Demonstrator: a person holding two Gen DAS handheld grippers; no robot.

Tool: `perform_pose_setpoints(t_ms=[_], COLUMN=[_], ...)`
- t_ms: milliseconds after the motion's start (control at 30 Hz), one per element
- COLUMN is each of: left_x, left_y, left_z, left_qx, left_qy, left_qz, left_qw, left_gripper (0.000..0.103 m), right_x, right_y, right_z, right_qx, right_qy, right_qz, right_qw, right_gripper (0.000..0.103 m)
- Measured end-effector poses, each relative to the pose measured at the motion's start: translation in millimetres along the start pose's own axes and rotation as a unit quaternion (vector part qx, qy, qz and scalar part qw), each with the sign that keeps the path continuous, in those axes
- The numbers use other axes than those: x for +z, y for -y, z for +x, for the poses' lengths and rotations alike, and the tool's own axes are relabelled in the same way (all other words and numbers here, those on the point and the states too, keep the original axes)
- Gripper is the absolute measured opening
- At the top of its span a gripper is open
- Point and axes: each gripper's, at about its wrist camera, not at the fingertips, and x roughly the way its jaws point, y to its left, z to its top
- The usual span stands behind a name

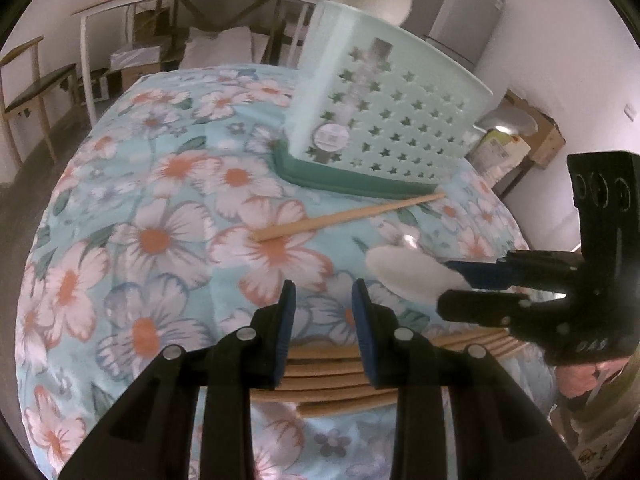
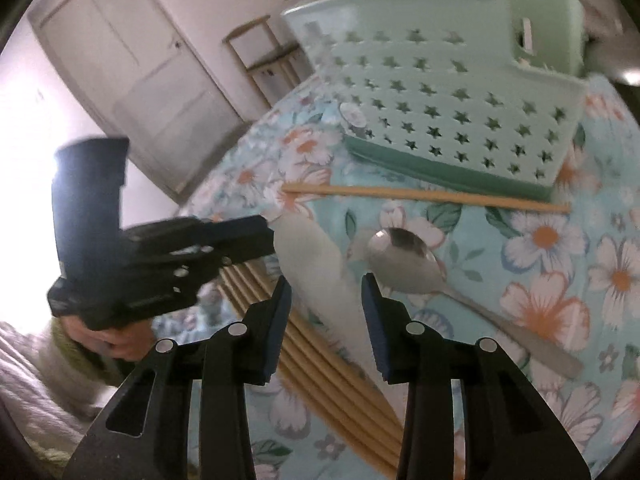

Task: Organize utensils
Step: 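Lift the white spatula and carry it toward the green holder with the right gripper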

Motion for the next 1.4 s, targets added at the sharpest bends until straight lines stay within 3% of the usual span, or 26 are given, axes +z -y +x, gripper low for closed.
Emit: perform_pose_setpoints(t_ms=[233,367,467,600,700,867,1000,1133,1333,1400], left_x=[2,1,2,9,18,34,39,39,37,38], left_y=[-10,-16,-18,-13,-1,21,24,13,15,19], left_z=[-6,-8,-9,-9,-2,36,61,74,79,76], left_qx=[0.012,0.016,0.012,-0.009,-0.047,-0.114,-0.11,-0.132,-0.131,-0.125], left_qy=[0.011,0.012,0.016,0.02,0.012,-0.044,-0.077,-0.092,-0.095,-0.088], left_qz=[-0.021,-0.028,-0.034,-0.037,-0.034,-0.055,-0.084,-0.142,-0.152,-0.149], left_qw=[0.9997,0.9994,0.9992,0.9991,0.9982,0.9909,0.9873,0.9767,0.975,0.9769], left_gripper=[0.028,0.028,0.028,0.028,0.028,0.028,0.028,0.027,0.002,0.001], right_x=[10,15,19,20,18,8,1,-4,-2,0], right_y=[-16,-25,-28,-17,2,33,41,46,49,48], right_z=[14,25,20,-24,-59,-101,-112,-117,-118,-125], right_qx=[-0.058,-0.088,-0.105,-0.117,-0.109,-0.08,-0.076,-0.066,-0.06,-0.056], right_qy=[-0.004,-0.002,0.025,0.082,0.127,0.192,0.216,0.222,0.24,0.254], right_qz=[-0.054,-0.068,-0.07,-0.051,-0.009,0.063,0.087,0.095,0.099,0.097], right_qw=[0.997,0.994,0.992,0.988,0.986,0.976,0.97,0.968,0.964,0.961], right_gripper=[0.028,0.007,0.005,0.005,0.005,0.005,0.005,0.005,0.005,0.005])
